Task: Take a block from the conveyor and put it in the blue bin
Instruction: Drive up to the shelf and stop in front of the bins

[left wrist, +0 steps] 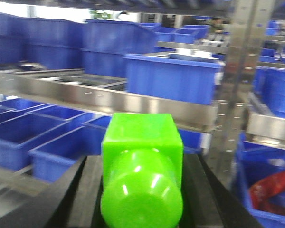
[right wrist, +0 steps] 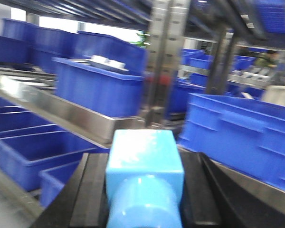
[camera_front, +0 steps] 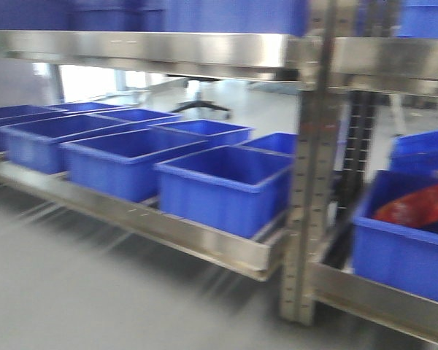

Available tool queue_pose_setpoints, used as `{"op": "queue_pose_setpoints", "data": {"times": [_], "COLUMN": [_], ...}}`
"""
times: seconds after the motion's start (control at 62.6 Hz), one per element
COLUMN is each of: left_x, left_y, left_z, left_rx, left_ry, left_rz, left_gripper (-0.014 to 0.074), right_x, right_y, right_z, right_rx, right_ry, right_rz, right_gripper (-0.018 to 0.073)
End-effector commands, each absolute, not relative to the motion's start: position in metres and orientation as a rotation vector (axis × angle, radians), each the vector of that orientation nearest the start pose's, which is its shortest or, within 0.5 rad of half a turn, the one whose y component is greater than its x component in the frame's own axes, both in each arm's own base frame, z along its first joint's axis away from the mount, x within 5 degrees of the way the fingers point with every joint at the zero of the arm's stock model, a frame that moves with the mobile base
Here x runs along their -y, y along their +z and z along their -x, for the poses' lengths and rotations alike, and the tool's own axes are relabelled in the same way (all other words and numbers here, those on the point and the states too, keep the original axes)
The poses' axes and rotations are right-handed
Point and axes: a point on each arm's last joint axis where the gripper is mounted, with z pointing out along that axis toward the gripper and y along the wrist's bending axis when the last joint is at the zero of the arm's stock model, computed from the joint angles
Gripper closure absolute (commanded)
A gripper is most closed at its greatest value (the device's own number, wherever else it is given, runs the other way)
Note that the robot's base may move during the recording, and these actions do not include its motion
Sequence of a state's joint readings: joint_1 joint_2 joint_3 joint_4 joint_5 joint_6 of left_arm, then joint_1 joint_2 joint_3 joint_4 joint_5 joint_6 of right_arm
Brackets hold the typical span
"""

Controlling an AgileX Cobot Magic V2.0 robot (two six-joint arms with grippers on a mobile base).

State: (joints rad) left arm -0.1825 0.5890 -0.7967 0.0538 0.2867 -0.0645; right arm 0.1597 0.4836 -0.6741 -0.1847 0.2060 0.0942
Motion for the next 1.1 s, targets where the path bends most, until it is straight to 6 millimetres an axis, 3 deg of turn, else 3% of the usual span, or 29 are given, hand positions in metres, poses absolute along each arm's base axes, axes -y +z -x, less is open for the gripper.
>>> {"op": "queue_pose_setpoints", "data": {"times": [0.0, 1.086], "left_x": [0.0193, 0.0193], "left_y": [0.4097, 0.4097], "left_z": [-0.1081, -0.1081], "left_rx": [-1.532, -1.532], "left_ry": [-0.146, -0.146], "left_rz": [-0.127, -0.127], "left_gripper": [0.0707, 0.0707], "right_x": [-0.0117, -0.0117], "right_y": [0.3858, 0.3858], "right_z": [-0.0920, -0.0920], "right_rx": [-1.472, -1.472], "right_ry": [0.025, 0.025], "right_rz": [0.163, 0.163], "right_gripper": [0.0721, 0.0721]}}
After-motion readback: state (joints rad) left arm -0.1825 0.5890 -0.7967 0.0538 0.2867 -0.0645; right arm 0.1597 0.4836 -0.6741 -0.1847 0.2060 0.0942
